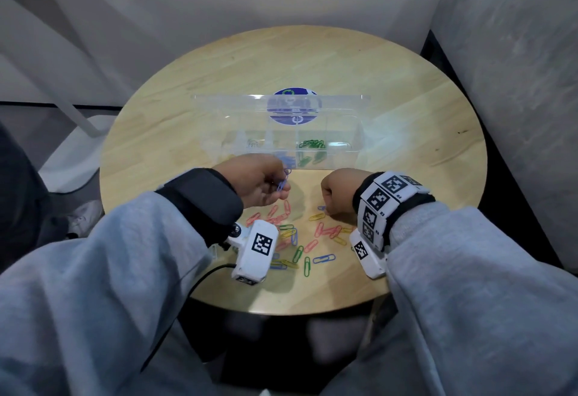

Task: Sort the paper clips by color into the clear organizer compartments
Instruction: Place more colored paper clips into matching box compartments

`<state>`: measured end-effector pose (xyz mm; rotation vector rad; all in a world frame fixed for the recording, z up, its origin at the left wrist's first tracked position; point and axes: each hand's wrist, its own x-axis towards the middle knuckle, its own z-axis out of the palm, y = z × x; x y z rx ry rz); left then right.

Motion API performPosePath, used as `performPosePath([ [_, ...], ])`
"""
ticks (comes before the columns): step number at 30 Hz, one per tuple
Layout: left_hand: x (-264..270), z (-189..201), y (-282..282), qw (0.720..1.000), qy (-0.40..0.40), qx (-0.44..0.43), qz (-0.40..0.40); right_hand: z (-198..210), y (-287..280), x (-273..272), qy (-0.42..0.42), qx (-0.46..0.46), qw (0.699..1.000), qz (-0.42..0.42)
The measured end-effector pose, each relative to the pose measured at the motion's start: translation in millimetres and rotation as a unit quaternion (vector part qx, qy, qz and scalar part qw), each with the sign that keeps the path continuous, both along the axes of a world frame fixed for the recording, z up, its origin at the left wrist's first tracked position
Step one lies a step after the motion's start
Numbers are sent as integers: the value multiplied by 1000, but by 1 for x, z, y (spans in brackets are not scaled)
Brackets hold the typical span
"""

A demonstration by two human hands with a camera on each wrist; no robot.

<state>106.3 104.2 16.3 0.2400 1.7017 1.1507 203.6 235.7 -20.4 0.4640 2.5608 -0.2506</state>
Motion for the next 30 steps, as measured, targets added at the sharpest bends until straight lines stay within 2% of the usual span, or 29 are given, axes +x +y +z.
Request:
performPosePath([
  [5,-4,1,-7,998,-68,19,4,3,0,2,6,-17,1000,-12],
  [8,0,3,-7,998,-40,-8,-39,13,11,5,57,-110,989,-81],
  [11,8,2,-3,991,53,-69,-106,30,26,15,165,-239,937,-196],
  [13,14,2,1,986,68,-77,-132,39,38,24,197,-308,897,-250],
  [16,17,1,2,990,12,-53,-134,45,48,37,213,-391,838,-314],
  [18,16,1,0,994,-30,-26,-104,46,50,42,222,-426,803,-353],
  [21,14,4,-3,997,-62,12,-49,49,50,47,226,-436,775,-398],
  [22,14,5,-3,998,-55,18,-35,49,50,48,220,-427,780,-401],
  [23,14,5,-3,999,-37,18,-27,48,50,50,207,-407,799,-391],
  [26,14,6,-3,999,17,7,-32,43,47,57,98,-222,929,-279],
  [27,13,5,-4,999,23,8,-40,42,43,59,55,-155,958,-235],
  [28,13,5,-4,999,21,14,-45,42,37,61,20,-110,973,-202],
  [30,14,5,-4,999,1,27,-41,38,27,62,-33,-70,984,-159],
])
